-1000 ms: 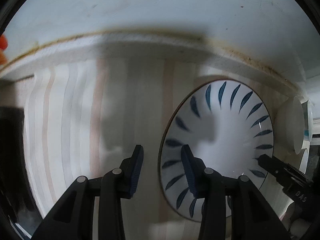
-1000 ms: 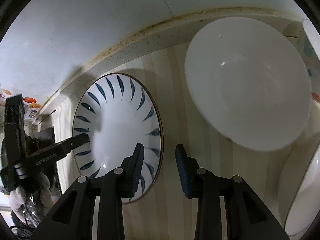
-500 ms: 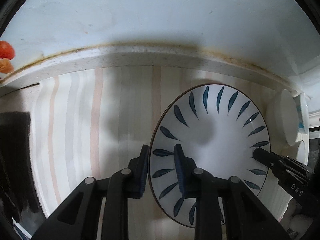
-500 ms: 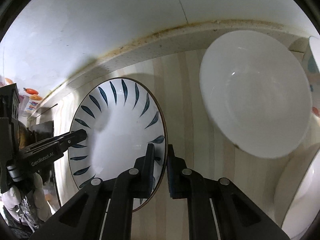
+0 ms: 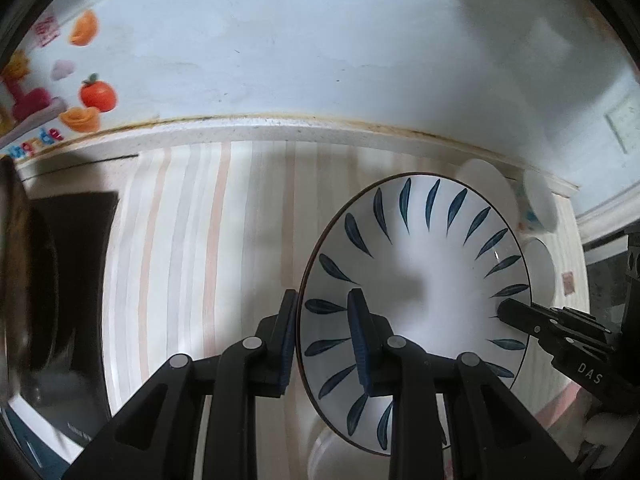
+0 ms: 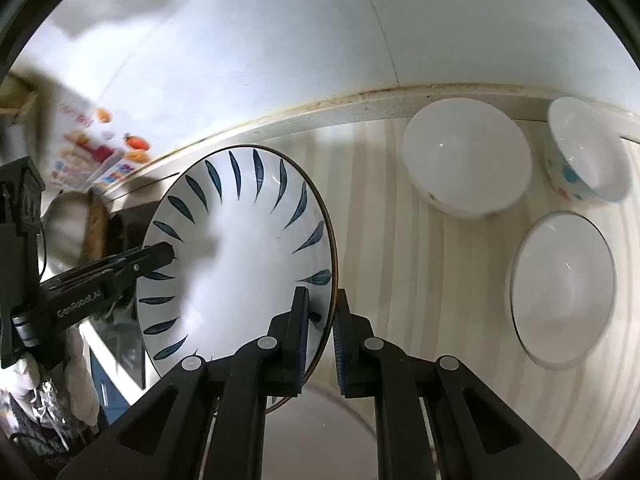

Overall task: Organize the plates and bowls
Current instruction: 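Carry the blue-striped plate with both grippers onto the pink-flower plate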

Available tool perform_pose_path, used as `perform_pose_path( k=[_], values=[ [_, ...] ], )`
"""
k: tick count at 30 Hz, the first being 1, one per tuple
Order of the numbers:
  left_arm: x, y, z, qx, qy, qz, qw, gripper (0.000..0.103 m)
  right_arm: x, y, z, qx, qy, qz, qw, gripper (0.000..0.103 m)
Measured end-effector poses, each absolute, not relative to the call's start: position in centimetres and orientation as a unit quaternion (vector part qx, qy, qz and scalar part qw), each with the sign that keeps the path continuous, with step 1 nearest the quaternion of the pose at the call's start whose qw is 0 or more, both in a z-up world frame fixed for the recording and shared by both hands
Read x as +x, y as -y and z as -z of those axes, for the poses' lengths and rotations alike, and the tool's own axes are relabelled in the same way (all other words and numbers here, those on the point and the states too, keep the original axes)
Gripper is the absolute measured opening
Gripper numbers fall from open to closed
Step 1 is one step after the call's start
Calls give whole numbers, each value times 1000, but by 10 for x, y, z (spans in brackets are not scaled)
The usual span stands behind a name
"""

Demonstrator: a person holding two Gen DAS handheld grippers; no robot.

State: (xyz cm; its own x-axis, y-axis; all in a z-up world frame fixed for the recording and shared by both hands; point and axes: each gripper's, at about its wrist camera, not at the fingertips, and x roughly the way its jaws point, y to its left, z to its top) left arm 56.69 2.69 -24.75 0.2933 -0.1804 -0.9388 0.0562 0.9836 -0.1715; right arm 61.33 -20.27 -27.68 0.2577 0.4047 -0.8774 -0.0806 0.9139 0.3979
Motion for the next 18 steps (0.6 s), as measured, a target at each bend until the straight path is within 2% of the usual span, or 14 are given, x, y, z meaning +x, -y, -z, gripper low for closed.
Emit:
perform_pose_path(
  k=[10,18],
  values=[
    [489,-13,220,-53,-579,68,811,22,522,226,241,130,-582,-186,781,13],
    [450,-1,237,-48,-597,69,798,22,478,237,255,134,-596,-191,769,13]
  ],
)
